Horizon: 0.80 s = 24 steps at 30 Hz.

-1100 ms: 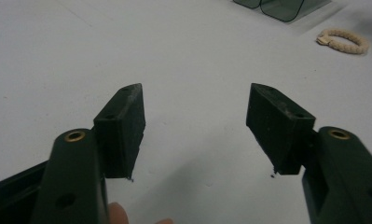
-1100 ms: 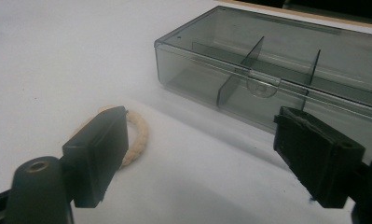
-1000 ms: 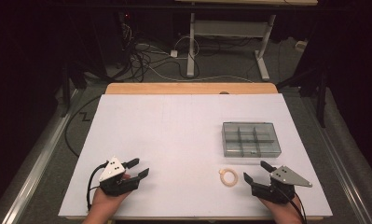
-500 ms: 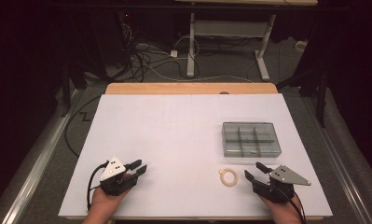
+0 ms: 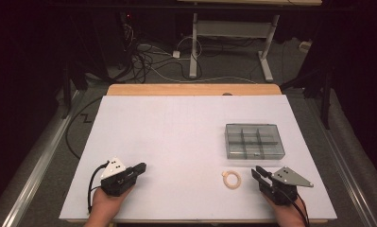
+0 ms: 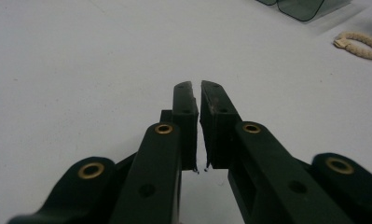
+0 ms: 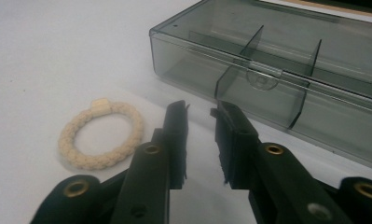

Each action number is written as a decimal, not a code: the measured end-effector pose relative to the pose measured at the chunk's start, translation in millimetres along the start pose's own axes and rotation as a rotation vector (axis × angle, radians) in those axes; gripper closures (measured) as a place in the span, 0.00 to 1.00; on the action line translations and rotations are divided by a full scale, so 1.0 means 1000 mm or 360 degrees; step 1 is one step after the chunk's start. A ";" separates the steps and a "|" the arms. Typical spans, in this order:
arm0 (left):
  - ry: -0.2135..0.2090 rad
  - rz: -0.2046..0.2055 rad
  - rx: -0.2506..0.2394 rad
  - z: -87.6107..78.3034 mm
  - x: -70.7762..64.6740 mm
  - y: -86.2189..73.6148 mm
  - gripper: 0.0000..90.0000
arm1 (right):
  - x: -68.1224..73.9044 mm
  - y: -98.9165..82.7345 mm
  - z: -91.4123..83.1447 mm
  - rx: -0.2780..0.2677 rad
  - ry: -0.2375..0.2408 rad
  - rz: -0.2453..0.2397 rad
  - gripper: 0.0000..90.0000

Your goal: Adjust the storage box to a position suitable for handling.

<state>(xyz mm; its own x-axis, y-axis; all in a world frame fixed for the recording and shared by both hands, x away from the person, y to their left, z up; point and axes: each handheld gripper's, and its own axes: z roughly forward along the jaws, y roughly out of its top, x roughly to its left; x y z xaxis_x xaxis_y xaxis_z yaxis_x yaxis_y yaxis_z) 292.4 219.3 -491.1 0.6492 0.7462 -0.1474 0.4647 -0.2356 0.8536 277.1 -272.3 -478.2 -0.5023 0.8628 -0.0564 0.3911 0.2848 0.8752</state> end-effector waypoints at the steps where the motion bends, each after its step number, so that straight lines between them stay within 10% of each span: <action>1: -0.0001 -0.0003 -0.0003 0.000 0.000 0.000 0.96 | 0.000 0.000 0.000 -0.0002 0.0000 0.0001 0.89; 24: -0.0032 0.0045 0.0031 0.001 -0.001 0.001 0.98 | -0.026 -0.001 -0.021 -0.0051 -0.0054 0.0086 1.00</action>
<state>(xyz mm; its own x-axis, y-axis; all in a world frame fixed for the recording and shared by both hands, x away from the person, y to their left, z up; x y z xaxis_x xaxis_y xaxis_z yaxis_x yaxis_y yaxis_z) 293.1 217.3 -490.6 0.6740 0.7266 -0.1336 0.4574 -0.2685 0.8477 273.3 -304.0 -467.5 -0.4544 0.8904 -0.0245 0.3919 0.2246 0.8922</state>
